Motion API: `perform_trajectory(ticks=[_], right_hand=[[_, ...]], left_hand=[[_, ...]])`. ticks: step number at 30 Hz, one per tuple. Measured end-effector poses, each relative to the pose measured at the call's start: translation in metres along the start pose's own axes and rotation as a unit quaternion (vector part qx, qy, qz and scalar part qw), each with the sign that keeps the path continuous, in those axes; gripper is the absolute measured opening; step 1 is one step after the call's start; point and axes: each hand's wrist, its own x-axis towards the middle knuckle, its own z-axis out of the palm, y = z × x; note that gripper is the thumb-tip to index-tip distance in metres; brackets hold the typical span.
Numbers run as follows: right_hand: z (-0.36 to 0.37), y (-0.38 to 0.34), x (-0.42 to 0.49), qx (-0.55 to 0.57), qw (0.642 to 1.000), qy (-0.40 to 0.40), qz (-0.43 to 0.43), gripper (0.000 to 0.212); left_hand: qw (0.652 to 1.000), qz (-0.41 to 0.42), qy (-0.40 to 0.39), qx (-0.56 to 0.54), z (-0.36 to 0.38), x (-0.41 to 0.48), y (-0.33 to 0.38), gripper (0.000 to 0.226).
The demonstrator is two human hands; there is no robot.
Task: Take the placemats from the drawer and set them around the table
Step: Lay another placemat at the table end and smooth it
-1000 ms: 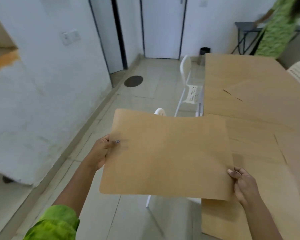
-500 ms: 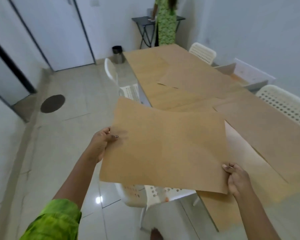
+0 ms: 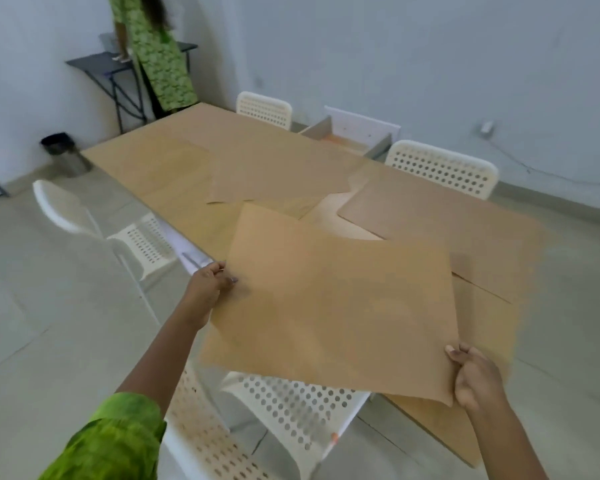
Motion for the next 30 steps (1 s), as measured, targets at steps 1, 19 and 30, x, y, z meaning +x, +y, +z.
perform_trajectory(ticks=[1,19,30], right_hand=[[-0.002,0.006,-0.004,0.018,0.999,0.027,0.001,0.027],[-0.002,0.033,-0.05,-0.015,0.951,0.303,-0.054,0.009],[0.014,0.034,-0.05,-0.216,0.911,0.344,-0.078,0.038]], left_hand=[[1.0,0.003,-0.009,0.007,0.004,0.012,0.003,0.032],[0.848,0.101,-0.137,0.502,0.071,0.073,-0.016,0.068],[0.779,0.137,-0.154,0.592,0.092,0.094,-0.017,0.067]])
